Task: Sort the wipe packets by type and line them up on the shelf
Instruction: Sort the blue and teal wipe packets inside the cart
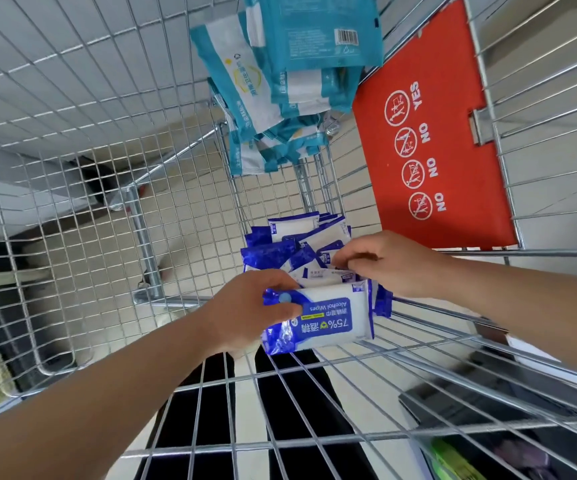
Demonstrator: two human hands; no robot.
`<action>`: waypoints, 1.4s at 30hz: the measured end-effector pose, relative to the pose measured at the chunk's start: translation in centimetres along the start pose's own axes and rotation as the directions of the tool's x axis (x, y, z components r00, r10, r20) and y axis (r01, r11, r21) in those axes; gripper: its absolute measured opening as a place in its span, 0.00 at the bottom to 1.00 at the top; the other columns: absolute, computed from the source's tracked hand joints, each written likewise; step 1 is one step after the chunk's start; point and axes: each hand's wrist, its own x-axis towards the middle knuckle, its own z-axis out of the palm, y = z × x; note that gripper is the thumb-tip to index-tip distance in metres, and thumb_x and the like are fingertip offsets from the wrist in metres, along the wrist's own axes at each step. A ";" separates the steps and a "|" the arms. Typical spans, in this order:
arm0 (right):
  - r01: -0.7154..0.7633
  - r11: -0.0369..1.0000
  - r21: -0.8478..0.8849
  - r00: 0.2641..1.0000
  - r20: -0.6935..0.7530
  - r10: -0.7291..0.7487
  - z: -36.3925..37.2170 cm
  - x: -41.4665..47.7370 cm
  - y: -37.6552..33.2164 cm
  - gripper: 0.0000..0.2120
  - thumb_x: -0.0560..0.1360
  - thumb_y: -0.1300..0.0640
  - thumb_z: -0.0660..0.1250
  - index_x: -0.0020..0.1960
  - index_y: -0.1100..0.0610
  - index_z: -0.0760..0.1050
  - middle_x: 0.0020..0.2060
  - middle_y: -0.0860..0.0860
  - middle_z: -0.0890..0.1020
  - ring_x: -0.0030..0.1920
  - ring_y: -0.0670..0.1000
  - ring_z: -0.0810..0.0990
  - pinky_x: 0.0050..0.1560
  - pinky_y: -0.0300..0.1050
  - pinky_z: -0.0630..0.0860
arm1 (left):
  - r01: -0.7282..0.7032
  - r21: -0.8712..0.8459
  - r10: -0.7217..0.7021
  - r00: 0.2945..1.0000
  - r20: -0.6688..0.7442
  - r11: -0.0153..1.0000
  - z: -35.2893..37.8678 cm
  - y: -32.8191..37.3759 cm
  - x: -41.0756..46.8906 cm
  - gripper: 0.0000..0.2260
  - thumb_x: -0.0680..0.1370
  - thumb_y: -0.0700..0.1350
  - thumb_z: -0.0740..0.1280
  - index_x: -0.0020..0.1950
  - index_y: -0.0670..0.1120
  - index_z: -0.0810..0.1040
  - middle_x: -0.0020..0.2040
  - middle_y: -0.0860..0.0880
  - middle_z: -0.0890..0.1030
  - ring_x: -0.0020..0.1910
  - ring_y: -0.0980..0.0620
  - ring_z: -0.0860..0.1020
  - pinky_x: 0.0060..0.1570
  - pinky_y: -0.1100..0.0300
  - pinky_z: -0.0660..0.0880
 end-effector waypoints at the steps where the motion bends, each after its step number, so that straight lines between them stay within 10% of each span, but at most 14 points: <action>1: 0.003 1.000 -0.011 1.000 0.024 -0.002 0.1 0.0 0.0 0.13 0.80 0.60 0.60 0.56 0.49 0.80 0.53 0.49 0.83 0.55 0.54 0.80 0.61 0.52 0.74 | 0.008 0.021 -0.008 1.000 0.006 1.000 -0.2 -0.4 -0.1 0.07 0.75 0.49 0.71 0.53 0.56 0.77 0.50 0.57 0.80 0.44 0.56 0.79 0.46 0.66 0.75; 5: 0.016 0.998 -0.064 0.998 0.070 -0.011 0.9 0.1 0.6 0.14 0.81 0.55 0.56 0.55 0.41 0.78 0.52 0.59 0.83 0.53 0.63 0.80 0.55 0.58 0.77 | 0.026 -0.001 -0.026 0.999 0.024 1.000 -0.8 -1.3 -0.7 0.11 0.76 0.43 0.69 0.51 0.58 0.73 0.53 0.58 0.81 0.38 0.57 0.78 0.41 0.62 0.75; 12: 0.092 0.977 -0.193 0.995 -0.027 -0.099 1.8 1.4 -0.7 0.16 0.81 0.53 0.55 0.44 0.61 0.76 0.28 0.52 0.73 0.25 0.43 0.66 0.31 0.44 0.63 | 0.099 0.181 -0.108 0.993 0.043 0.978 -4.6 -1.9 -2.1 0.17 0.76 0.40 0.66 0.61 0.59 0.76 0.56 0.60 0.80 0.52 0.57 0.80 0.53 0.62 0.76; 20: 0.271 0.619 -0.737 0.944 0.077 -0.321 4.5 2.0 -1.6 0.12 0.73 0.50 0.66 0.57 0.50 0.76 0.48 0.49 0.78 0.52 0.52 0.73 0.48 0.45 0.64 | 0.290 -0.113 -0.305 0.941 -0.145 0.950 -7.5 -6.0 -3.5 0.09 0.73 0.38 0.66 0.47 0.52 0.79 0.38 0.50 0.84 0.38 0.49 0.82 0.38 0.59 0.74; 26: 0.239 0.905 -0.353 0.966 -0.010 -0.259 5.2 2.7 -2.3 0.08 0.73 0.58 0.66 0.46 0.49 0.68 0.43 0.45 0.72 0.46 0.49 0.70 0.45 0.45 0.69 | 0.290 -0.316 -0.351 0.923 -0.157 0.903 -7.9 -7.5 -3.4 0.17 0.64 0.44 0.63 0.51 0.47 0.80 0.44 0.42 0.85 0.45 0.38 0.81 0.53 0.43 0.75; 35: 0.266 0.713 -0.649 0.951 0.055 -0.304 8.1 4.2 -4.8 0.20 0.72 0.66 0.64 0.62 0.53 0.69 0.47 0.51 0.78 0.49 0.54 0.74 0.49 0.51 0.73 | 0.287 -0.295 -0.370 0.885 -0.283 0.911 -8.6 -7.9 -4.1 0.04 0.72 0.41 0.66 0.46 0.46 0.77 0.39 0.42 0.80 0.35 0.47 0.75 0.38 0.57 0.69; 39: 0.211 0.753 -0.623 0.977 0.122 -0.173 7.7 4.3 -5.6 0.06 0.74 0.57 0.63 0.49 0.57 0.75 0.45 0.53 0.76 0.48 0.55 0.75 0.47 0.51 0.73 | 0.242 -0.380 -0.369 0.877 -0.309 0.893 -9.2 -7.9 -4.9 0.06 0.72 0.44 0.67 0.48 0.49 0.77 0.41 0.44 0.82 0.36 0.46 0.78 0.42 0.55 0.72; 42: 0.102 0.888 -0.449 0.995 0.036 -0.096 6.6 3.8 -6.8 0.14 0.75 0.58 0.63 0.34 0.57 0.61 0.35 0.50 0.67 0.35 0.49 0.67 0.32 0.42 0.61 | 0.201 -0.428 -0.362 0.870 -0.336 0.881 -10.0 -7.3 -5.8 0.13 0.65 0.47 0.67 0.49 0.48 0.78 0.44 0.44 0.84 0.41 0.44 0.80 0.47 0.51 0.75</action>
